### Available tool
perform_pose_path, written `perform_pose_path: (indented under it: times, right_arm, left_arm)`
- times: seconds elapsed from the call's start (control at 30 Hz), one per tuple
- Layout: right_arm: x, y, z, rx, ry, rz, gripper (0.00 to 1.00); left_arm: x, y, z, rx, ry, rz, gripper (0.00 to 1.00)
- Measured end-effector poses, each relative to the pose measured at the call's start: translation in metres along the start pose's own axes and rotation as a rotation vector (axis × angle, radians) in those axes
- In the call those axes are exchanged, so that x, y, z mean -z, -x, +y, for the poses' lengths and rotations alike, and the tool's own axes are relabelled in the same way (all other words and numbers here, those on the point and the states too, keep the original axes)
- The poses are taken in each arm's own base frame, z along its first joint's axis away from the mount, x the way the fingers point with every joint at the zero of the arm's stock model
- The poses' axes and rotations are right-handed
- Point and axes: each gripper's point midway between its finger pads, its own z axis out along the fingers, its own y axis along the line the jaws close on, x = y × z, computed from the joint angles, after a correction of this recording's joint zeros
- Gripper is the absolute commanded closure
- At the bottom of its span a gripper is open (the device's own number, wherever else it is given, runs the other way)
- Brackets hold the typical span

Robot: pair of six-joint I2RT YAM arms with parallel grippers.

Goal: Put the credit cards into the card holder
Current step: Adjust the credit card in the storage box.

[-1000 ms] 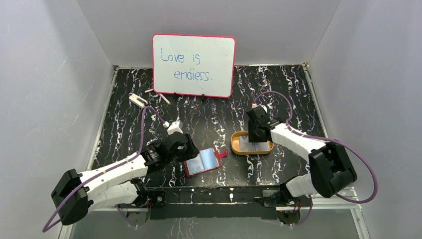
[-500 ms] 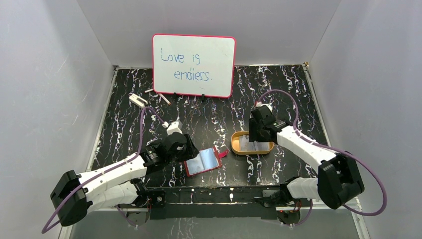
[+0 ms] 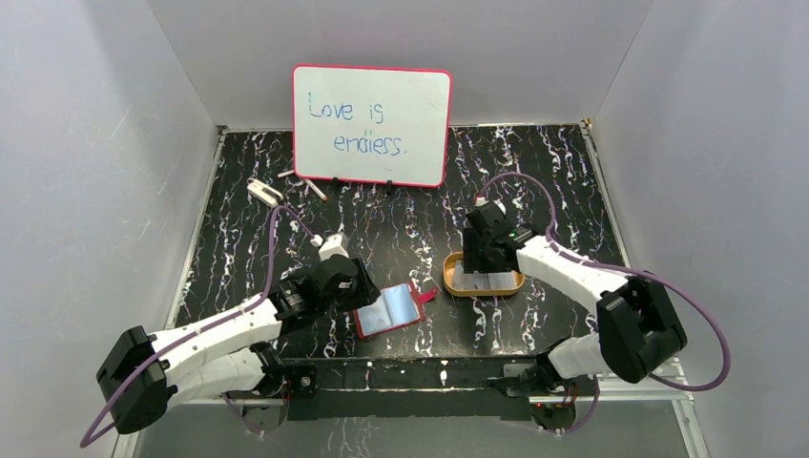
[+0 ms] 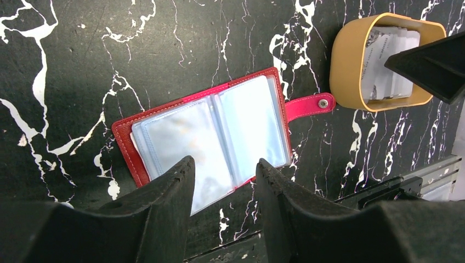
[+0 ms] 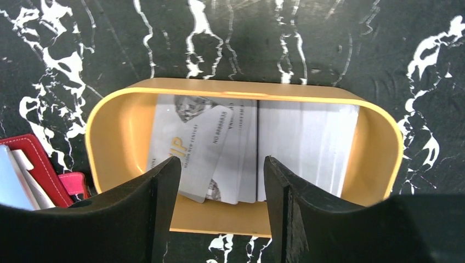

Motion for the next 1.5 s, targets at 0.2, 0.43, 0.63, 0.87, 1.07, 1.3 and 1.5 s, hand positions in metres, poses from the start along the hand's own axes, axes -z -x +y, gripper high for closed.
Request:
perform_pose_path:
  times: [0.2, 0.43, 0.63, 0.87, 1.07, 1.3, 1.5]
  right_arm:
    - [-0.006, 0.004, 0.016, 0.089, -0.054, -0.014, 0.33]
    - [-0.019, -0.003, -0.001, 0.124, -0.179, 0.005, 0.30]
    - [-0.019, 0.002, -0.004, 0.124, -0.217, -0.018, 0.39]
    - [-0.015, 0.001, -0.014, 0.104, -0.225, -0.028, 0.60]
    - [-0.009, -0.001, -0.025, 0.056, -0.220, -0.038, 0.70]
    - [-0.006, -0.003, -0.033, 0.008, -0.196, -0.038, 0.76]
    - [-0.007, -0.009, -0.042, -0.047, -0.166, -0.021, 0.75]
  left_arm:
    - [0.000, -0.001, 0.002, -0.001, 0.003, 0.002, 0.57]
    - [0.000, 0.000, 0.001, 0.000, -0.001, -0.001, 0.57]
    - [0.001, 0.000, 0.001, 0.001, -0.002, -0.002, 0.57]
    - [0.001, 0.000, 0.001, 0.001, -0.002, -0.002, 0.57]
    - [0.001, 0.000, 0.001, 0.000, -0.002, -0.002, 0.57]
    - [0.001, 0.000, 0.001, -0.001, -0.002, -0.002, 0.57]
    - [0.000, -0.001, 0.001, -0.002, 0.001, 0.002, 0.57]
